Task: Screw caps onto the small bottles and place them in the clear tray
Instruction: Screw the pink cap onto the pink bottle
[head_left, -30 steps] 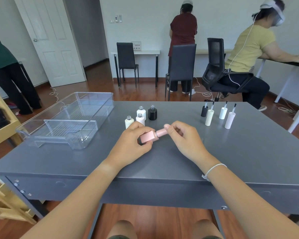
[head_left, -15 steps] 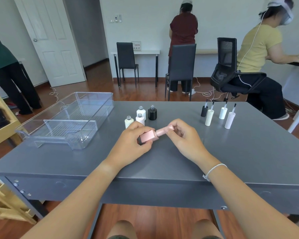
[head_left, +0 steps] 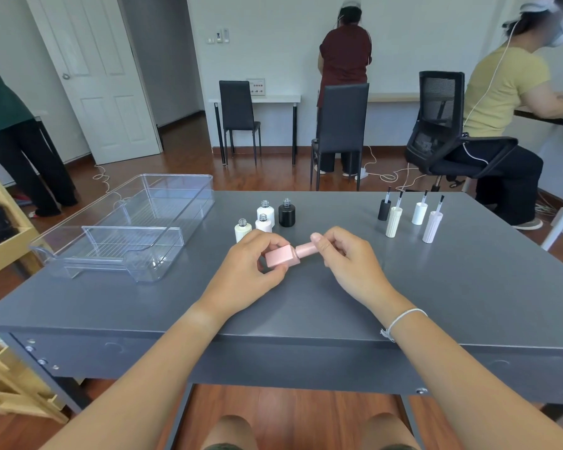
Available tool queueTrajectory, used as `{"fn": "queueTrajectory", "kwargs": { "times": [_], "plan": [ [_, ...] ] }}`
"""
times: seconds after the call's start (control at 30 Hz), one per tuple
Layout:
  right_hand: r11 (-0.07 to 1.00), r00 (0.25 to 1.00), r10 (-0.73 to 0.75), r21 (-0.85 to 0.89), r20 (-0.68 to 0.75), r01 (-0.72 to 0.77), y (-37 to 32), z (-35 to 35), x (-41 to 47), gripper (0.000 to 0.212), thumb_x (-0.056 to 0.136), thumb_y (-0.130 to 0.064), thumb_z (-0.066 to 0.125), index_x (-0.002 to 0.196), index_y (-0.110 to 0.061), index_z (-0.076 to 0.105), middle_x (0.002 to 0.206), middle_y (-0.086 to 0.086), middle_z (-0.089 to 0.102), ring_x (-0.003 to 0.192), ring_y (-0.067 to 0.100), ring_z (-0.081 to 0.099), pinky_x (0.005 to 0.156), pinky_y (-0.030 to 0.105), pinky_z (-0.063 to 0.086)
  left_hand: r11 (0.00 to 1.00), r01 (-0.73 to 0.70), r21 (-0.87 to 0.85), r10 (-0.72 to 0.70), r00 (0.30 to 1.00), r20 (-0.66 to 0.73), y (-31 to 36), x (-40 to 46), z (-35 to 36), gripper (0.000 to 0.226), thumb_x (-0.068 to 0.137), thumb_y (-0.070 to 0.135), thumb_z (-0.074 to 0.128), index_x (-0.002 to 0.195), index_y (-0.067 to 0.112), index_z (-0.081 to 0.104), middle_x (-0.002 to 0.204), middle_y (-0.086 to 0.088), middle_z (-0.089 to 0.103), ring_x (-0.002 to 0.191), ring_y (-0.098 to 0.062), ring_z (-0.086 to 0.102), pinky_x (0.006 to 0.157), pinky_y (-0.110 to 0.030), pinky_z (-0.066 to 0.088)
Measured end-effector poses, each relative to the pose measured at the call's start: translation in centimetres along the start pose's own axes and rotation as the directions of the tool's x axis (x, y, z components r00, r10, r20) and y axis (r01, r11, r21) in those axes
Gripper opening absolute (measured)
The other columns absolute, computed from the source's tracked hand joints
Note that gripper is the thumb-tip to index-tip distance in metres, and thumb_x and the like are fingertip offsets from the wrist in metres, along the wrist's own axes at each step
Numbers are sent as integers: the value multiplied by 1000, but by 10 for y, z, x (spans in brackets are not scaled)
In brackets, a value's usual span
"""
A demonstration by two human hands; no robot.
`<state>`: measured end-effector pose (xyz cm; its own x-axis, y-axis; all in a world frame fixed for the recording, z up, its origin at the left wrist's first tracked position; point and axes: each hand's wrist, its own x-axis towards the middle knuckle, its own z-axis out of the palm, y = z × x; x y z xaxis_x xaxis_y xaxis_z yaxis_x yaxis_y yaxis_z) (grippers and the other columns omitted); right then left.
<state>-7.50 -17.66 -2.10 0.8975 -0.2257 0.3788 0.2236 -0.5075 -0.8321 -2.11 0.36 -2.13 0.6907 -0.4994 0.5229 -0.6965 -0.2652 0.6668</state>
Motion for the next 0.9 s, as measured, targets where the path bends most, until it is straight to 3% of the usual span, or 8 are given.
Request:
{"fn": "queueTrajectory", "kwargs": {
  "times": [0.1,0.23,0.37,0.53,0.7,0.83,0.9],
  "plan": [
    [1000,1000,12,2,0,-12,-1,0,0,30,86,-50,48,73,-23,53,63,-1,49,56,10,40,54,22,34,1000,-8,9,8,1000,-2,1,0,0,37,75,9,67,90,41,57,90,10,55,83,-4,54,63,-11,41],
    [999,999,-48,19,11,48,0,-1,0,7,89,-27,52,83,-25,54,60,-10,45,51,3,37,49,13,32,1000,-12,8,12,1000,-3,0,0,0,37,75,9,67,90,41,57,90,11,55,84,-4,54,64,-11,42],
    [999,1000,-26,-32,-12,25,1,-1,0,20,89,-28,52,74,-15,53,47,-15,44,48,5,35,47,14,31,1000,-16,9,16,1000,10,-1,0,0,35,75,8,66,91,39,58,90,10,54,83,-5,53,63,-11,42],
    [999,999,7,-52,-34,-9,-1,0,-1,37,87,-47,49,68,-15,53,58,-4,45,49,6,34,49,19,30,1000,-12,14,12,1000,10,-2,0,1,36,75,9,66,91,41,57,90,11,54,83,-5,53,63,-11,41],
    [999,999,-26,-29,19,26,0,-1,-1,11,90,-27,51,80,-23,53,52,-14,45,48,4,36,48,16,32,1000,-16,22,16,1000,4,-2,1,0,38,74,10,66,89,44,56,90,12,54,83,-5,53,63,-11,41],
    [997,1000,5,-74,1,-5,1,-1,0,29,90,-34,50,70,-13,49,47,-12,42,47,6,33,47,17,28,999,-23,37,23,1000,18,-2,1,0,34,75,10,65,91,39,58,91,11,54,83,-5,53,63,-12,42],
    [996,1000,19,-82,-13,-20,0,0,0,41,89,-42,47,68,-7,48,53,-7,42,51,10,34,51,24,30,999,-29,34,29,999,17,-1,1,0,37,75,9,66,90,42,56,91,10,54,83,-5,53,63,-11,41]
  ]
}}
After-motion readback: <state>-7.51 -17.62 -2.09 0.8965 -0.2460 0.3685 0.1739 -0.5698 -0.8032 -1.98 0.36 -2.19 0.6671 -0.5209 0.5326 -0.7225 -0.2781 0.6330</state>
